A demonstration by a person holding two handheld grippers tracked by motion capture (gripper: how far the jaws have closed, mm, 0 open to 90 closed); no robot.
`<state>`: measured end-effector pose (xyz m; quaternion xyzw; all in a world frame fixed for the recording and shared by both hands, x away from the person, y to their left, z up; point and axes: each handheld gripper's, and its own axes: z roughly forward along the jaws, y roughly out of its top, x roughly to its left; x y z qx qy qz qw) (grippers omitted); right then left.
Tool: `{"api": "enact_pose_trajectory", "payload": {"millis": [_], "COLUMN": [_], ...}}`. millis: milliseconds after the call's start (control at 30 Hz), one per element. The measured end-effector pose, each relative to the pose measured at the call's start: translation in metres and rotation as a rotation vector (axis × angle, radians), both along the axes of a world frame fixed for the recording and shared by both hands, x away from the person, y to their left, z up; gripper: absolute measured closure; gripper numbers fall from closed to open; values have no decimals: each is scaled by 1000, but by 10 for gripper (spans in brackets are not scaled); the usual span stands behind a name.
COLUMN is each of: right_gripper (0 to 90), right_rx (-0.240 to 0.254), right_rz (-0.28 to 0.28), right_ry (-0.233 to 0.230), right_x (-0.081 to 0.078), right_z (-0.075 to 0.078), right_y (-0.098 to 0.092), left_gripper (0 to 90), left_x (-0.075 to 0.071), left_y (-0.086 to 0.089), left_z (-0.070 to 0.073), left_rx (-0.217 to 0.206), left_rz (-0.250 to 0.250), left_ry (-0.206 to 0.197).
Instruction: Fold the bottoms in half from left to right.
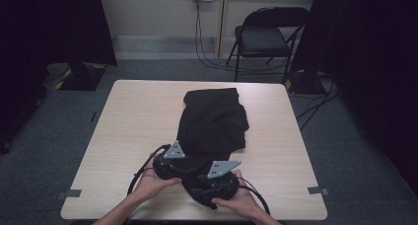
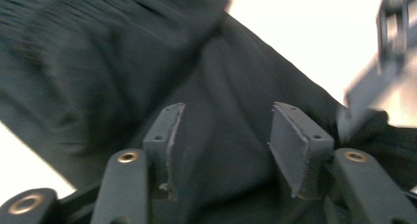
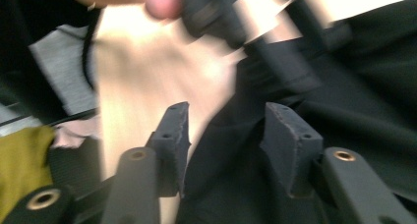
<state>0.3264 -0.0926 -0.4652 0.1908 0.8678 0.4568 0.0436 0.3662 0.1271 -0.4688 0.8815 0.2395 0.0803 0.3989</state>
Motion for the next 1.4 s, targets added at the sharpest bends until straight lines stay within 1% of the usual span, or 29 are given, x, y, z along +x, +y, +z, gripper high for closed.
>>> {"api": "enact_pose_trajectory", "payload": {"millis": [33,100,200,267,300,333,400,433,467,533,600,633,667,733,800,833,867,900,933,1000,1033,1067,1133,1167,1233,1300,1333,1367,1400], "right_gripper": [550,576,582,574,569,565,543,538,530,528,522,514,503,473,459,466,466,465,460,454,452,451,448,448,448,433,434,433,430], "right_rx": [-3,13,0,-20,-32,-39,-56,-50,-42,-43,-72,-88,-101,-120,-99,-102,-113,-114,-120,-160,-177,-185,-185,-185,-192,-195,-174,-140,-115], "right_rz": [-29,-103,-165,-171,-160,-144,-135,-137,-141,-146,-141,-138,-125,-87,-15,4,0,1,-9,-53,-65,-76,-92,-98,-94,-101,-122,-146,-182], "right_ry": [-7,-1,0,13,20,23,21,23,22,12,7,12,25,42,75,63,40,41,46,25,22,6,21,24,33,49,60,64,54], "right_x": [3,13,21,23,22,21,17,15,15,13,11,11,10,7,1,-3,-5,-5,-3,2,4,6,8,8,7,9,12,17,25], "right_z": [2,3,0,-6,-8,-9,-8,-6,-3,-1,-5,-7,-12,-18,-21,-20,-19,-19,-19,-24,-26,-28,-27,-27,-26,-25,-22,-18,-13], "right_y": [-5,-19,-32,-34,-33,-31,-28,-27,-27,-28,-26,-24,-22,-14,-6,-3,0,0,0,-5,-8,-14,-20,-23,-28,-34,-38,-43,-49], "left_gripper": [497,505,515,529,548,579,642,669,652,594,584,580,580,570,511,507,506,501,488,475,469,469,469,465,462,459,461,461,455], "left_x": [-1,-3,-10,-19,-22,-27,-33,-35,-34,-32,-27,-24,-23,-21,-19,-19,-19,-20,-20,-21,-21,-22,-25,-25,-22,-10,-2,7,16], "left_y": [-1,-3,-2,5,9,12,21,27,34,43,52,57,58,58,54,51,50,45,43,36,31,30,26,27,31,38,40,39,38], "left_z": [-2,-4,-10,-13,-13,-10,-6,-3,1,8,15,17,18,16,15,14,14,11,9,4,1,0,-1,0,2,5,5,7,8], "left_rx": [13,20,63,97,107,111,63,17,-13,-64,-129,-180,-193,-173,-176,-151,-133,-96,-80,-47,-25,-17,10,9,-23,-45,-49,-20,7], "left_rz": [-10,-36,-105,-158,-186,-182,-197,-187,-181,-133,-103,-85,-75,-22,-15,-10,-13,-10,-13,-29,-69,-83,-101,-89,-55,7,56,101,121], "left_ry": [1,35,112,151,153,142,144,149,147,129,116,121,124,115,130,111,102,94,104,118,134,139,145,143,139,99,91,70,41]}}
